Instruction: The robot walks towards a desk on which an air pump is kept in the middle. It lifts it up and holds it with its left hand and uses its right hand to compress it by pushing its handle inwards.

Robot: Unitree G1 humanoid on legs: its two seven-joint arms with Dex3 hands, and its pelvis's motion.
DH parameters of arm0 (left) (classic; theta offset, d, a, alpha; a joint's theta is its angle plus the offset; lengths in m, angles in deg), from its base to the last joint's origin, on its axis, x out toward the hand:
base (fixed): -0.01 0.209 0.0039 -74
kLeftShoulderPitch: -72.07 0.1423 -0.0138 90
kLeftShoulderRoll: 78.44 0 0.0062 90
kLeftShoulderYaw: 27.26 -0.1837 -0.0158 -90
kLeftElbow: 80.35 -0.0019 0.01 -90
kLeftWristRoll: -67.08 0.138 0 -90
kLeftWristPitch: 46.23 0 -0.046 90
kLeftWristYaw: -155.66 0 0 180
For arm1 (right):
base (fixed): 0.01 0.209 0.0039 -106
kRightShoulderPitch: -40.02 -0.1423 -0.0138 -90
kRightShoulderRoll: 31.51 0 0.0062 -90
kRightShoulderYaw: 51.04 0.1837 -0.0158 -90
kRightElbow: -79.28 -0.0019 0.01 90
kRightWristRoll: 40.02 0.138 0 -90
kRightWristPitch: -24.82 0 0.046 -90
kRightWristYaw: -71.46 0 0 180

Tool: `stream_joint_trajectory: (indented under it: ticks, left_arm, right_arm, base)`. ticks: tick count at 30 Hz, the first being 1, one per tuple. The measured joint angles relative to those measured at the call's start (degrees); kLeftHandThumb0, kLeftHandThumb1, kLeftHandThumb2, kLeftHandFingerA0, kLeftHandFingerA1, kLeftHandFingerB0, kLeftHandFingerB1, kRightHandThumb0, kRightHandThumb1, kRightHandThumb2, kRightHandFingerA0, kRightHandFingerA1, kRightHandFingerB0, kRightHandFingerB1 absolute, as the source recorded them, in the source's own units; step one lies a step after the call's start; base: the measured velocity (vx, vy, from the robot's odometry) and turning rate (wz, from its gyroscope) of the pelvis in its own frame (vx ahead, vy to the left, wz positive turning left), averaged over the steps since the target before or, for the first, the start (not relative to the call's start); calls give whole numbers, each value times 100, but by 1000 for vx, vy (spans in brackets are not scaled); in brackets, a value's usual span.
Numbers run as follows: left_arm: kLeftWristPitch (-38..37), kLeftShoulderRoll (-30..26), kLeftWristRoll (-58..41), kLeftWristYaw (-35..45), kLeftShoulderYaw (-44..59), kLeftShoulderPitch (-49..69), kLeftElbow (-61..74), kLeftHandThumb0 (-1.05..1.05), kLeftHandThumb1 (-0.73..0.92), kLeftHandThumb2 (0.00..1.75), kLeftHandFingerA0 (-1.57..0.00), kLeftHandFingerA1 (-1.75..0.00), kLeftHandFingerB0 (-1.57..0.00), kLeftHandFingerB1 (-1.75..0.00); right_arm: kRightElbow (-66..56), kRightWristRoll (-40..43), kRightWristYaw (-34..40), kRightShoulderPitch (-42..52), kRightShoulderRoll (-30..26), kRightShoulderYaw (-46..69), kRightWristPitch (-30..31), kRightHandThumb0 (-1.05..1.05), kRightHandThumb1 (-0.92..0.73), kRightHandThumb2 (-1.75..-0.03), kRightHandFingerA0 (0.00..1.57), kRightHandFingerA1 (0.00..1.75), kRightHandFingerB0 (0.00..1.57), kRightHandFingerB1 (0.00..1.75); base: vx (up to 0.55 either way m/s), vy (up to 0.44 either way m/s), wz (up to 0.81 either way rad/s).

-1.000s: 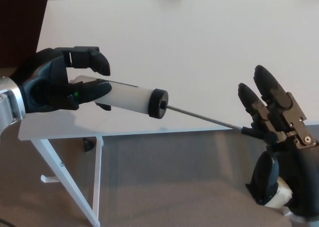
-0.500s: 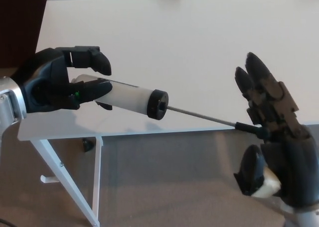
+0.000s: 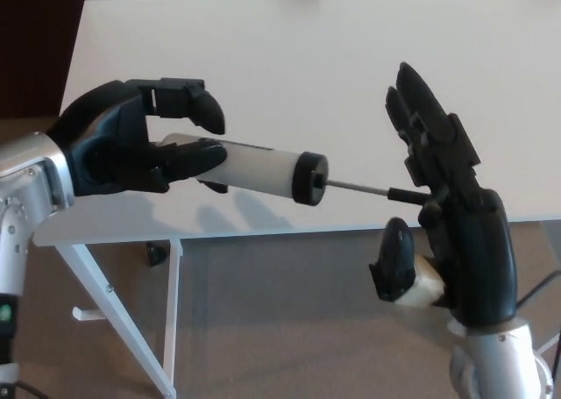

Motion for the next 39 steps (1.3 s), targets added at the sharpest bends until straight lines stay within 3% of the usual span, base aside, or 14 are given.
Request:
stream_joint_trajectory:
  ticks: [7,11,12,18,19,23,24,25,26,30,31,34,37,39]
  left_arm:
    - [-6,106,26,-179,-243,59,343,-14,67,82,-118,-121,-99,-110]
    - [-8,206,33,-292,-373,92,519,-18,58,99,-121,-116,-102,-102]
    - [-8,231,32,-315,-404,107,561,-17,64,82,-120,-118,-102,-101]
    - [-7,348,36,-473,-549,236,754,-18,64,82,-121,-116,-104,-103]
    - [-7,350,37,-477,-552,238,756,-22,54,98,-120,-116,-104,-105]
    - [-7,421,68,-610,-646,274,848,-20,53,99,-121,-115,-104,-103]
    - [-7,428,72,-630,-656,277,861,-18,63,86,-119,-119,-102,-103]
    - [-7,438,78,-659,-668,280,877,-18,63,86,-119,-119,-102,-103]
    - [-7,448,80,-681,-676,284,891,-19,62,88,-114,-130,-98,-112]
    - [-7,459,86,-760,-705,290,922,-19,63,90,-113,-129,-97,-109]
    - [-7,455,87,-773,-713,290,921,-22,57,101,-120,-122,-101,-105]
    - [-7,434,86,-777,-713,282,898,-18,58,104,-122,-121,-100,-109]
    - [-9,403,82,-775,-683,246,822,-18,60,101,-121,-121,-99,-112]
    - [-12,384,74,-770,-641,195,726,-16,67,92,-118,-125,-89,-117]
  right_arm:
    - [115,-396,428,-137,15,-42,6,-91,-81,-116,7,18,8,16]
    - [173,-565,659,-198,14,-97,18,-90,-81,-115,7,18,8,16]
    - [176,-590,704,-208,14,-111,26,-91,-81,-115,7,17,8,16]
    - [181,-655,943,-225,12,-143,95,-91,-81,-115,7,19,8,17]
    - [181,-655,949,-225,12,-143,98,-91,-81,-115,8,19,8,17]
    - [182,-651,1092,-244,11,-146,162,-91,-81,-115,7,18,8,17]
    - [182,-648,1107,-250,11,-146,168,-91,-82,-116,7,18,8,17]
    - [184,-644,1131,-260,10,-146,173,-91,-82,-116,7,18,8,17]
    - [188,-639,1154,-272,10,-146,177,-91,-82,-116,7,18,8,16]
    - [240,-618,1248,-307,7,-146,189,-91,-82,-116,7,18,8,16]
    - [261,-617,1273,-313,-1,-146,190,-91,-81,-115,7,19,8,17]
    - [267,-611,1293,-316,-23,-147,201,-89,-80,-116,2,16,4,16]
    - [266,-569,1284,-315,-69,-149,221,-92,-81,-116,2,13,3,13]
    - [265,-510,1243,-310,-114,-149,229,-96,-83,-116,7,11,7,11]
  base:
    - [0,0,0]
    - [0,0,0]
    - [0,0,0]
    - [0,0,0]
    - [0,0,0]
    - [0,0,0]
    - [0,0,0]
    - [0,0,0]
    - [0,0,0]
    - [0,0,0]
    - [0,0,0]
    - [0,0,0]
    - [0,0,0]
    - [0,0,0]
